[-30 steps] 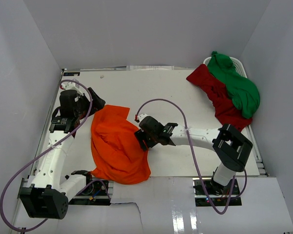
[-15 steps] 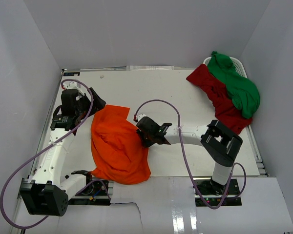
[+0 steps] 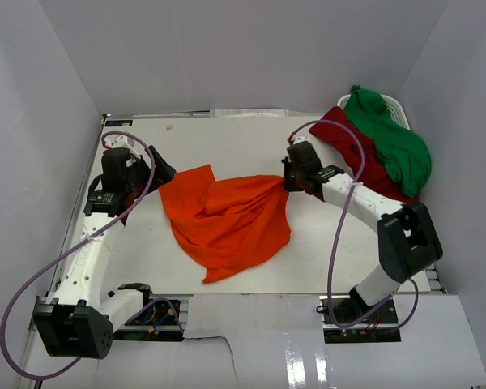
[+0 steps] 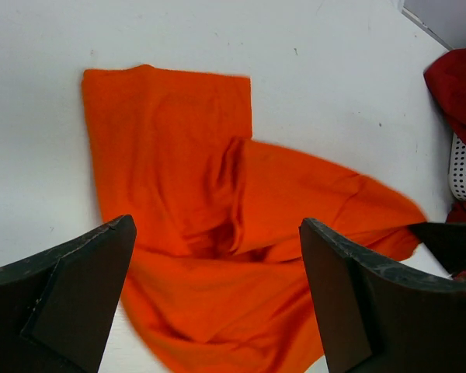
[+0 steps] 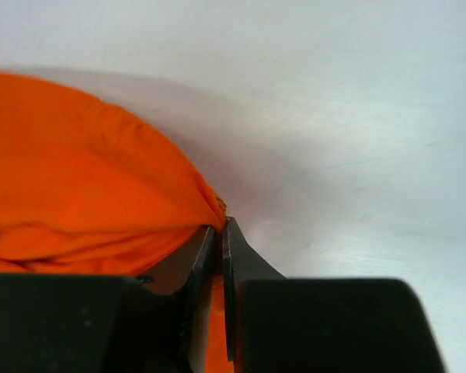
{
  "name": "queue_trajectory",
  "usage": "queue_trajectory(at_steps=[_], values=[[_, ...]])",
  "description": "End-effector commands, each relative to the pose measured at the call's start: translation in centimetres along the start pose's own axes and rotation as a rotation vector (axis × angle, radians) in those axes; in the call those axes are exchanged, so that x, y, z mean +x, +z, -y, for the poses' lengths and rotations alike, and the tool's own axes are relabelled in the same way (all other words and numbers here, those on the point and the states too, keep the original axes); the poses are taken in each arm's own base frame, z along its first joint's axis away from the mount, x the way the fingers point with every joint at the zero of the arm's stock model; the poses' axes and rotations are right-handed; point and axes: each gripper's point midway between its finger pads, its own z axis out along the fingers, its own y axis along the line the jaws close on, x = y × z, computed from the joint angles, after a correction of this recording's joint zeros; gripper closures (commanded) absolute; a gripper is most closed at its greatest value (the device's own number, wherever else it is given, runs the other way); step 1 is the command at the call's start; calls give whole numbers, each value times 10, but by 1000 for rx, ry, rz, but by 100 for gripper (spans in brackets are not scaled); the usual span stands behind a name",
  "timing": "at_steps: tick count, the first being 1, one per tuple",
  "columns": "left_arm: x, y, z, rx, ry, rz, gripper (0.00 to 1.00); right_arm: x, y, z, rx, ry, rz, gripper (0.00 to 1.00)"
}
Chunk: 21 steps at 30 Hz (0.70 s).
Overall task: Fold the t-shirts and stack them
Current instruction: Move the tshirt to the center of the board
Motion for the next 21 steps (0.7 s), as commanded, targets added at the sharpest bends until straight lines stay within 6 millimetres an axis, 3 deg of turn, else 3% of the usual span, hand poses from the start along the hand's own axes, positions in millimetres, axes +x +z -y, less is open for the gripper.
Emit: queue_trajectory(at_steps=[1,2,4,5,8,9,12,18,21], values=[[-14,-8,8,21,7,32,2,-46,-26,41,112,28,83,89],[-14,-8,8,21,7,32,2,-47,-28,46,135,29,76,60],[-14,-9,9,24,8,34,2,-43,-30,39,110,16,62,35],[-15,-9,9,23,7,35,3,-36,-31,22,61,-17,61,26],[-15,-9,9,23,8,35,2,-17,-38,-9,27,-115,56,23],[-14,-9,9,24,11,34,2,-5,-43,-36,-14,-176,53,23],[-13,-8,9,26,12,26,2,29,-47,-64,-21,-238,2,24],[-10,-5,9,28,14,11,2,101,-40,-64,27,-254,-150,29],[-8,-4,10,35,16,1,2,121,-40,-65,28,-245,-184,29]])
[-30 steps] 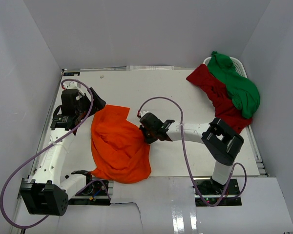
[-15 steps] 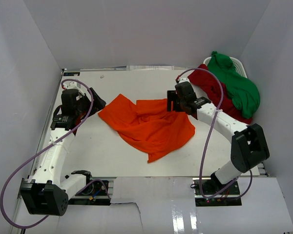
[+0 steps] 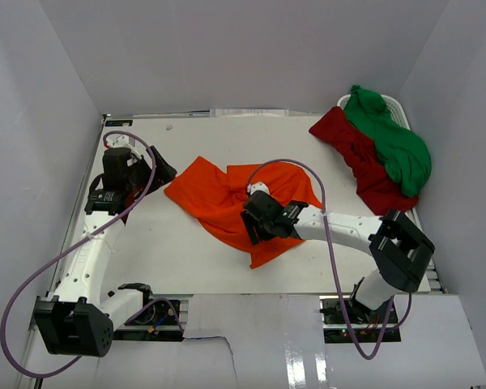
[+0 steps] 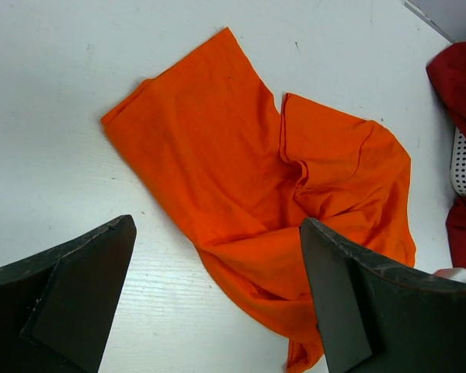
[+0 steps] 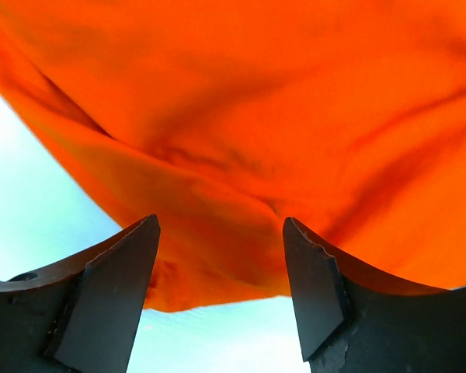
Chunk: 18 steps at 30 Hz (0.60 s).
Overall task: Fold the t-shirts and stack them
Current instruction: Move the tshirt to the center of the board, then flatten out the tshirt
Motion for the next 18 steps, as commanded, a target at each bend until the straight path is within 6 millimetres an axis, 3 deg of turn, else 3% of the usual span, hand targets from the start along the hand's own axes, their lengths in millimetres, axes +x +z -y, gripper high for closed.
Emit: queue_trajectory(at_steps=[1,11,12,15,16,18], values=[[-10,-5,9,33,14,10,3,31,7,5,55,37,-69,29],[-8,-3,10,37,18,-1,2,65,13,-25,37,25,-147,37],[-8,-3,10,36,18,-3,3,67,14,-27,35,25,-152,41],[-7,-3,10,39,18,-4,3,73,22,-30,37,22,-179,83],[-8,-3,10,40,19,-5,3,74,25,-32,38,14,-190,92],[-7,-2,10,41,19,-7,3,59,24,-40,18,7,-159,92]])
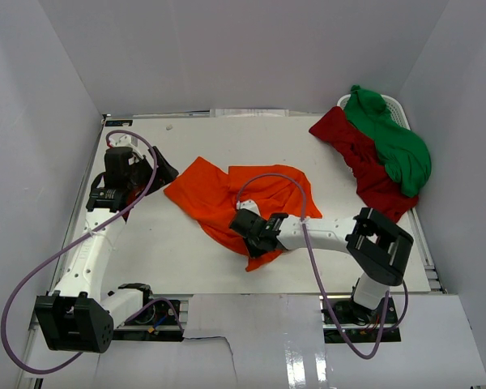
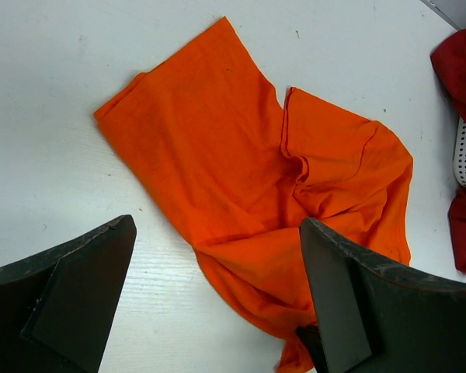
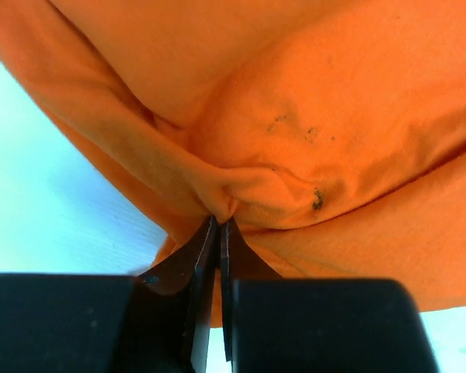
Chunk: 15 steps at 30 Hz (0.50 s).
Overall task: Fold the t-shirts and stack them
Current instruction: Flatten out the tshirt
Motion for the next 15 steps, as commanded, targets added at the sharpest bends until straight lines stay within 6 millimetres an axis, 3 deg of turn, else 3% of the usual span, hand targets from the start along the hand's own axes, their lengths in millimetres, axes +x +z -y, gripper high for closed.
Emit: queue_trajectory(at_steps=[1,2,6,9,10,11,12,13,15], values=[[-13,-9,10,30,14,29,3,-13,-1,-10,-11,1,17,92],[-14,-9,10,31,15,30,3,-24,-8,-14,-28,1,46,92],[-13,-9,9,29,16,28,3,-99,-66,-26,-145,18,240,92],[-13,-8,10,31,15,27,3,-144,-86,-6,-201,59,306,92],[-13,-8,10,31,16,27,3,-160,-83,15,-197,100,323,92],[-13,-9,10,31,16,27,3,-166,-80,16,-245,97,315,89],[-12,-9,10,32,16,26,3,-176,-73,37,-234,138,315,74],[-13,-9,10,33,17,28,3,-176,-57,42,-240,142,289,48],[-12,-9,10,32,16,26,3,-176,-44,60,-181,169,265,25]])
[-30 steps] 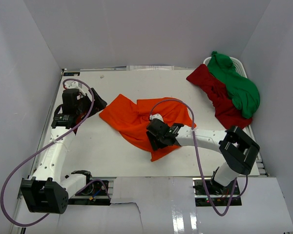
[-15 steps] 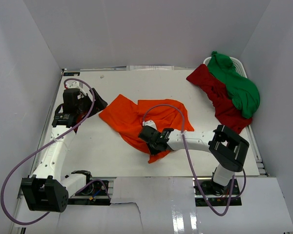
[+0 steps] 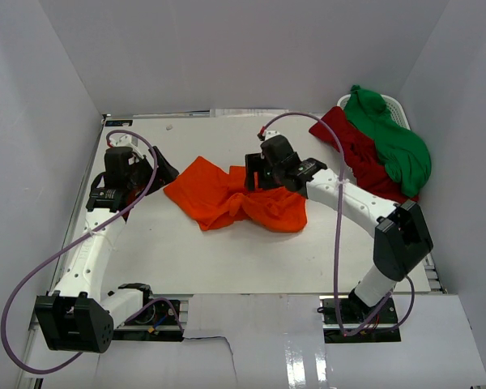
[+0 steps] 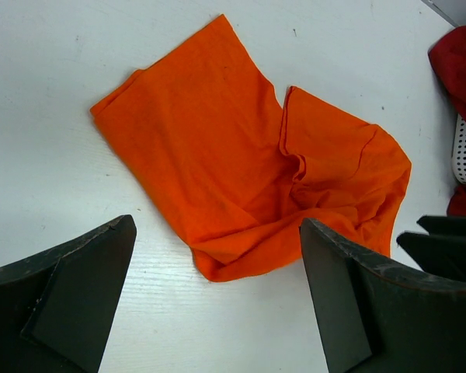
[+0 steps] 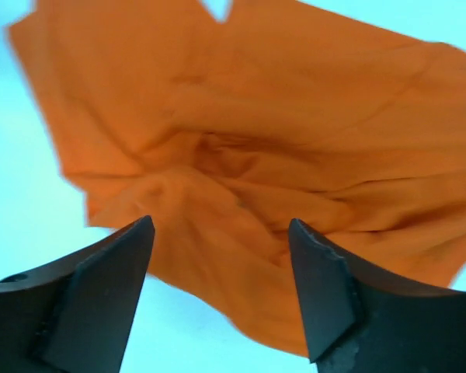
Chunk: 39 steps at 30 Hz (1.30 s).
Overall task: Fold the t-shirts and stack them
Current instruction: Flatten out the tshirt
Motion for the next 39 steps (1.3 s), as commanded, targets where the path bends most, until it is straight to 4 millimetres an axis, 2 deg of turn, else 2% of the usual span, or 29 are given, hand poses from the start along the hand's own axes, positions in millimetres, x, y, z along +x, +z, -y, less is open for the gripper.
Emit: queue_trajectory(at_steps=[1,2,3,4,5,6,7,8,9,11,12,16,19,20,23,27,29,34,39], values=[[-13,-9,9,26,12,28,3,17,21,22,26,-24,-85,22],[-13,-8,9,25,12,28,3,19,20,22,25,-28,-84,21],[-12,-9,9,25,12,28,3,38,19,21,24,-42,-109,21],[-12,-8,8,24,12,27,3,45,17,19,24,-48,-104,21],[-13,-8,8,23,11,28,3,40,9,14,16,-56,-54,20],[-12,-9,9,28,12,27,3,50,4,4,1,-76,-55,20],[-12,-8,9,28,12,25,3,66,2,5,7,-91,-74,21],[-12,-8,10,30,12,25,3,66,-5,0,4,-104,-50,21],[-11,-8,10,34,12,22,3,77,-10,-11,-14,-135,-58,21],[-10,-7,10,35,10,16,3,88,-16,-15,4,-161,-58,22],[-11,-7,11,38,10,16,3,99,-20,-23,1,-194,-76,22],[-10,-7,11,37,10,13,2,116,-20,-18,85,-229,-100,23],[-10,-7,11,39,10,15,3,119,-16,2,249,-288,-93,23],[-10,-7,11,39,9,15,3,112,-13,10,338,-325,-58,23],[-10,-7,11,41,10,14,3,118,-3,25,435,-403,-90,23],[-10,-6,11,39,12,13,3,119,9,30,480,-455,-96,27],[-10,-7,11,39,13,16,2,116,12,34,514,-473,-81,33],[-10,-7,11,40,12,15,2,104,12,45,610,-518,-28,37],[-11,-8,12,44,13,18,2,97,12,43,601,-534,2,42]])
